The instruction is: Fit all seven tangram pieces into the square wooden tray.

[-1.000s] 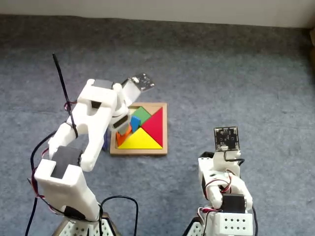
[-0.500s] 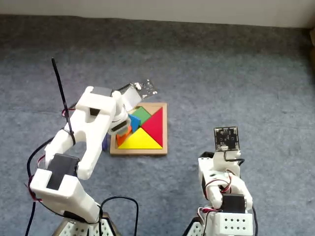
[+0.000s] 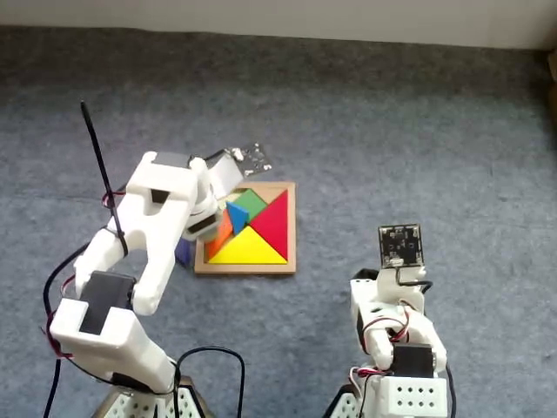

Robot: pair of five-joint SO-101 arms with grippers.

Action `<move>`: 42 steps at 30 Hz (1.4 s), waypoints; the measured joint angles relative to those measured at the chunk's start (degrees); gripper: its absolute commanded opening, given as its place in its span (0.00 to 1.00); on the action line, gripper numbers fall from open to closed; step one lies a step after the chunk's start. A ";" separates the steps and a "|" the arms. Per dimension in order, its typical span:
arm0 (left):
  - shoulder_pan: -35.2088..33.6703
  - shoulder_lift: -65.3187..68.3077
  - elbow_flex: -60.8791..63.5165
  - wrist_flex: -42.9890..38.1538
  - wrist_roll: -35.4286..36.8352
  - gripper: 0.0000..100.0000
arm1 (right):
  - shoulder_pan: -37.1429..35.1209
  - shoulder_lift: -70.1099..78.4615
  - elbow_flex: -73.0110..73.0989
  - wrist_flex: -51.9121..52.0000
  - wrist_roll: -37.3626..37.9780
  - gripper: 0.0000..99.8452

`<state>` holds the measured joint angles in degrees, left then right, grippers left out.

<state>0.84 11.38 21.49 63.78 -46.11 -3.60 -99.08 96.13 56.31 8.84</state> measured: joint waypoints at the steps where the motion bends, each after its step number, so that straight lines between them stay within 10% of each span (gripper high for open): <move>1: 0.00 0.00 0.00 0.70 -0.44 0.17 | 0.00 0.00 0.00 0.00 0.00 0.01; 11: -1.49 -10.81 1.49 6.24 -1.05 0.18 | 0.00 0.00 0.00 0.00 0.00 0.01; 23: -8.53 -26.90 8.88 8.09 19.78 0.31 | 0.00 0.00 0.00 0.00 0.00 0.01; 42: -13.98 -26.02 25.32 -13.98 39.12 0.31 | 0.00 0.00 0.00 0.00 0.00 0.01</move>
<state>-13.14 -14.64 46.81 49.80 -6.99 -3.60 -99.08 96.13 56.31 8.84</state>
